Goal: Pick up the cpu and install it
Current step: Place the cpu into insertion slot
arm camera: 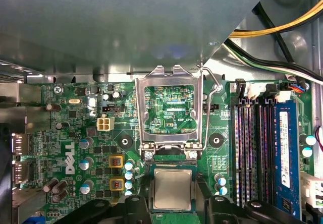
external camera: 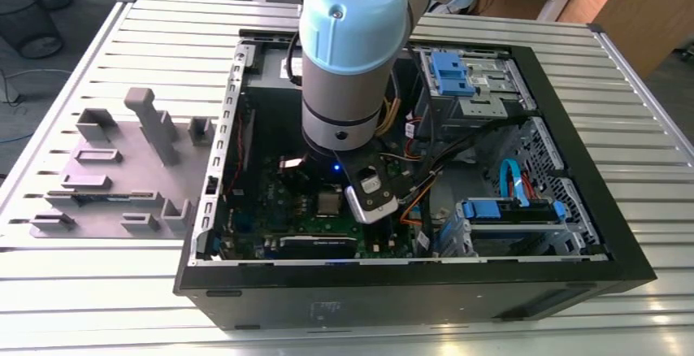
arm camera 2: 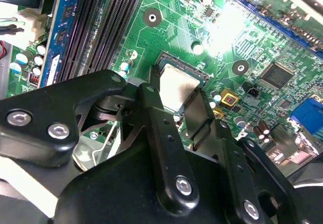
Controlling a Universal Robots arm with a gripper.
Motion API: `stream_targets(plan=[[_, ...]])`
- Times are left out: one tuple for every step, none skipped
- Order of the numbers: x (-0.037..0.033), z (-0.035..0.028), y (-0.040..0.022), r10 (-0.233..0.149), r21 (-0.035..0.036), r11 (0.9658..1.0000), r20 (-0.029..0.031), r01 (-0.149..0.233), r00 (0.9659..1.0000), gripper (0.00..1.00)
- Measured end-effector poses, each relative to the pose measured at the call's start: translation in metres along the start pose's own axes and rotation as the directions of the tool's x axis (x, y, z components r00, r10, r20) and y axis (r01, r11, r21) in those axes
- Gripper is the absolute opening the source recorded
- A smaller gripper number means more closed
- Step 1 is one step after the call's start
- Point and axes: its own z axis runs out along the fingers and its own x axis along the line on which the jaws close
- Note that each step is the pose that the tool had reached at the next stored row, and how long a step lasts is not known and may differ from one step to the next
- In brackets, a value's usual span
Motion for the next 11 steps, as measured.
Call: stream_targets(plan=[[0.0000, 0.0000, 0.0000, 0.000, 0.0000, 1.0000, 0.0000, 0.000, 1.0000, 0.46], [0.0000, 0.0000, 0.0000, 0.000, 0.0000, 1.0000, 0.0000, 0.000, 1.0000, 0.46], [0.0000, 0.0000, 0.0000, 0.000, 0.0000, 1.0000, 0.0000, 0.000, 1.0000, 0.46], [0.0000, 0.0000, 0.0000, 0.000, 0.0000, 1.0000, 0.0000, 0.000, 1.0000, 0.46], [0.0000, -0.0001, 0.0000, 0.000, 0.0000, 1.0000, 0.0000, 0.000, 1.0000, 0.46], [0.0000, -0.0001, 0.0000, 0.000, 0.0000, 1.0000, 0.0000, 0.000, 1.0000, 0.46], [0.0000, -0.0005, 0.0000, 0.000, 0.0002, 1.0000, -0.0002, 0.000, 1.0000, 0.46], [0.0001, -0.0018, 0.0000, 0.000, 0.0007, 1.0000, -0.0004, 0.000, 1.0000, 0.46], [0.0001, -0.0026, 0.0000, 0.000, 0.0004, 1.0000, -0.0002, 0.000, 1.0000, 0.46], [0.0000, -0.0026, 0.0001, 0.000, 0.0000, 1.0000, 0.0000, 0.000, 1.0000, 0.46], [0.0000, -0.0027, 0.0001, 0.000, -0.0001, 1.0000, 0.0000, 0.000, 1.0000, 0.46]])
